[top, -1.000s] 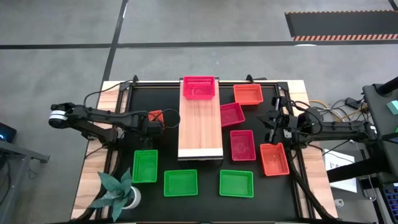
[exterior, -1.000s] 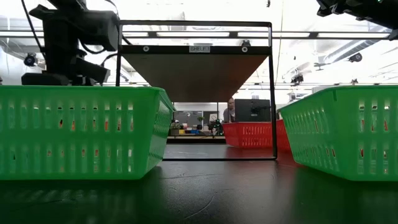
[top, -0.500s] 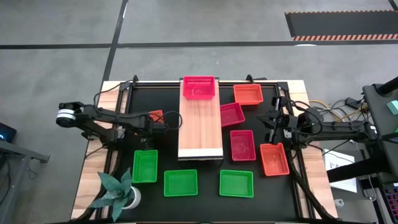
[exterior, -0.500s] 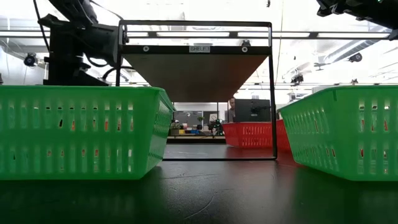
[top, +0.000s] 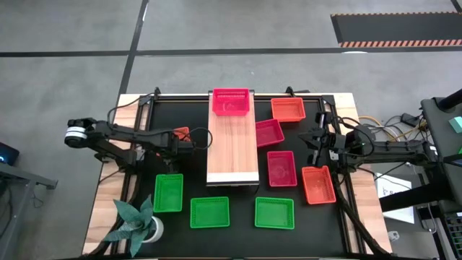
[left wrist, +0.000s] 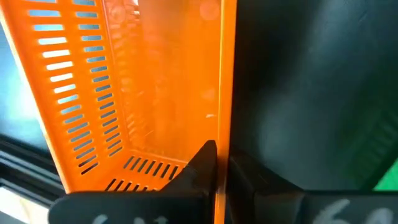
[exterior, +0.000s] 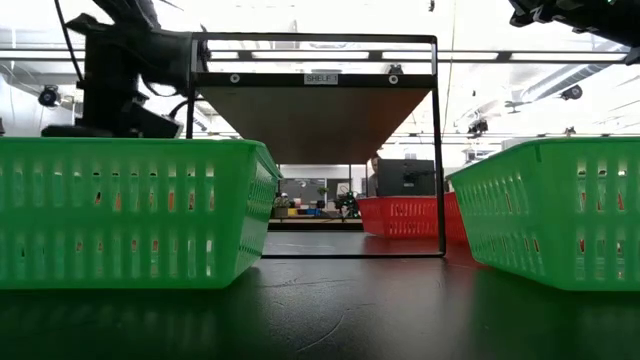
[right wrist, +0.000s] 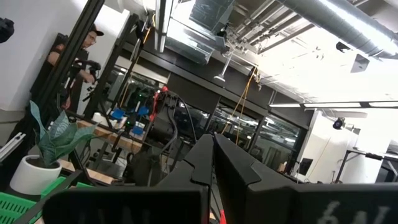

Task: Stack baskets on shelf by color
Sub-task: Put the middle orange bin on the shelf

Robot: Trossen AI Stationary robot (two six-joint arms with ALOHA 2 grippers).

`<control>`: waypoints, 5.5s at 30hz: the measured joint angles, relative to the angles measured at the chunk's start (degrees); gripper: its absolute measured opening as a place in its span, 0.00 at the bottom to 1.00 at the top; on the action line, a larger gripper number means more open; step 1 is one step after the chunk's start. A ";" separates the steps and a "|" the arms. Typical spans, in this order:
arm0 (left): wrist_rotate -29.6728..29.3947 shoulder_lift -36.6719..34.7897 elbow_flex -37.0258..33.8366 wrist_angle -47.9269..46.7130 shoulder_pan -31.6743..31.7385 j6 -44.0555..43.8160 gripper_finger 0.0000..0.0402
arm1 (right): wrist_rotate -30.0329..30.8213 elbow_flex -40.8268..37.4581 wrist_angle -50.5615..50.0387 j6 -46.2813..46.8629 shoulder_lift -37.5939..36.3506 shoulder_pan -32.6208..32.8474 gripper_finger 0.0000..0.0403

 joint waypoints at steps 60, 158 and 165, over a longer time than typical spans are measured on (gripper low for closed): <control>-6.18 29.34 62.70 -18.88 -8.05 9.55 0.00 | -0.01 0.00 -0.07 0.20 0.00 0.01 0.02; -6.16 -2.15 20.40 15.70 -6.12 13.61 0.01 | 16.42 28.93 -35.07 17.12 40.43 -0.27 0.02; -6.27 -3.19 18.20 21.20 -6.10 18.04 0.01 | 16.53 32.82 -34.65 15.91 43.70 -0.42 0.02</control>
